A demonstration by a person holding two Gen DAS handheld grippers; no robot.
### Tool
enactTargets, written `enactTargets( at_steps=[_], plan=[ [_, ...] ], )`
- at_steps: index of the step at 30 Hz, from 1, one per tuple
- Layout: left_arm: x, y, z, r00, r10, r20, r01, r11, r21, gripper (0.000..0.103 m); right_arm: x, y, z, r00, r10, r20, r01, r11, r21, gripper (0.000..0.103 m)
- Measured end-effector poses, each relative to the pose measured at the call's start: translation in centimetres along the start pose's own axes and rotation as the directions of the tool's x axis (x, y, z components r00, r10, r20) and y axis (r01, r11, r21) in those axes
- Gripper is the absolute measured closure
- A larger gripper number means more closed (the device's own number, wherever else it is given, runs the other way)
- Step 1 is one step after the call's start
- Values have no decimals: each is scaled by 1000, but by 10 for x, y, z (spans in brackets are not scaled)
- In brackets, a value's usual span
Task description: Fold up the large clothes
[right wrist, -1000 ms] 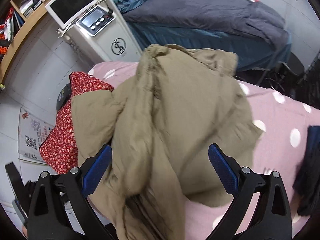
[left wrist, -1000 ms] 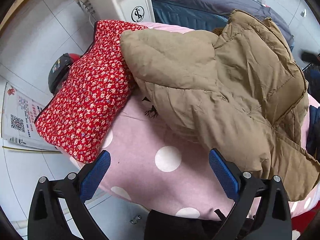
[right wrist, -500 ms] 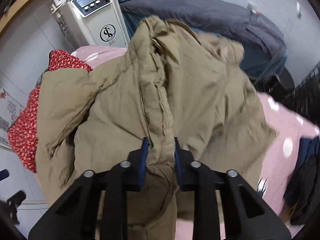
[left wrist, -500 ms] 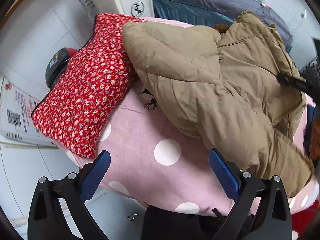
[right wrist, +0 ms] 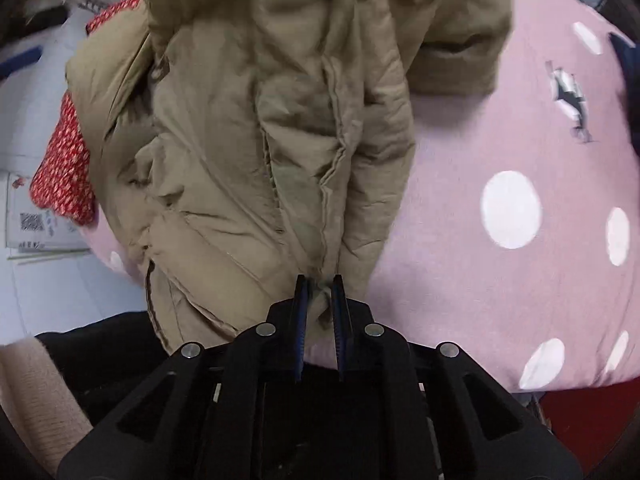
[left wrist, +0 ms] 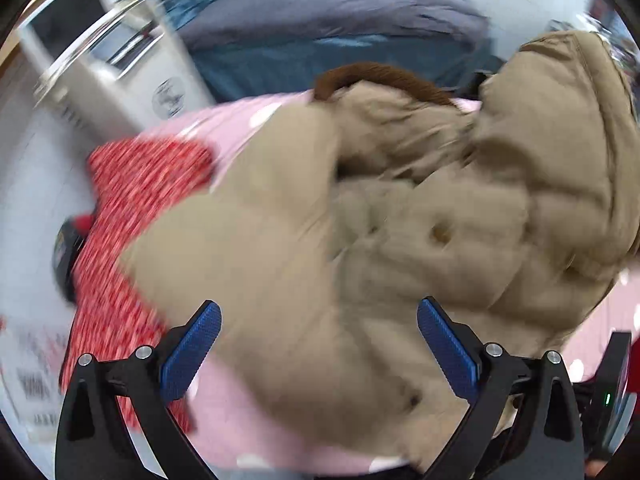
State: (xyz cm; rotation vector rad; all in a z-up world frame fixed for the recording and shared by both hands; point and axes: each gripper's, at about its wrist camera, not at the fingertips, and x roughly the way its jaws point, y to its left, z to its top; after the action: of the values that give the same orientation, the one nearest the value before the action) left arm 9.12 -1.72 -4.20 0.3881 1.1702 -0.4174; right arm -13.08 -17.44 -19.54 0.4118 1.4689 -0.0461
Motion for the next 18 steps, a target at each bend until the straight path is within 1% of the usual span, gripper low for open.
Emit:
enactTargets(
  at_steps=[1,2,3,4,5,6,7,8,9,10,11,12,13,14,15,16,17,18],
  plan=[
    [3,-8,13,999,-43,20,42,999,31,6,-8,2,-4,998,-58,31,58,998,9,74],
    [5,-15,25,996,-82,39,80,995,58,6,-16,3,-9,996,-74,51,72,997,25,62],
    [6,-21,35,993,-106,55,101,992,78,6,-24,2,-14,996,-55,76,52,997,50,34],
    [8,-29,50,988,-129,84,120,987,103,6,-31,1,-21,993,-44,105,36,996,76,23],
    [12,-36,64,984,-136,115,122,985,121,6,-40,1,-28,989,-46,140,31,994,107,23],
    [16,-41,76,982,-131,140,114,986,124,6,-48,1,-35,985,-68,160,47,990,133,23],
    [22,-45,88,979,-126,158,109,987,115,6,-52,2,-40,982,-91,166,67,987,147,23],
    [30,-48,99,977,-137,164,122,988,96,6,-58,2,-43,977,-126,172,97,981,166,23],
    [38,-51,105,975,-160,157,149,985,81,7,-61,0,-48,971,-157,179,123,974,189,23],
    [54,-59,110,972,-211,108,203,976,77,8,-68,-2,-53,965,-179,189,136,966,219,23],
    [64,-67,111,967,-247,60,242,967,80,9,-74,-1,-54,962,-188,199,137,960,245,23],
    [78,-84,103,954,-300,-12,299,950,93,11,-83,-5,-58,955,-206,214,142,950,278,23],
    [84,-94,96,943,-330,-44,333,936,118,14,-90,-4,-56,948,-224,224,152,943,297,23],
    [87,-107,86,936,-347,-63,353,923,152,16,-98,-7,-59,941,-242,237,161,935,316,23],
    [88,-129,63,938,-336,-89,348,906,243,19,-111,-10,-60,929,-268,257,172,924,342,23],
    [86,-145,46,944,-315,-97,330,891,312,19,-119,-13,-58,918,-285,274,177,916,361,23],
    [85,-160,28,949,-297,-106,315,869,383,19,-129,-19,-57,907,-302,295,179,908,379,23],
    [85,-178,3,951,-277,-136,308,829,466,19,-141,-27,-55,890,-321,322,179,898,402,23]
  ],
)
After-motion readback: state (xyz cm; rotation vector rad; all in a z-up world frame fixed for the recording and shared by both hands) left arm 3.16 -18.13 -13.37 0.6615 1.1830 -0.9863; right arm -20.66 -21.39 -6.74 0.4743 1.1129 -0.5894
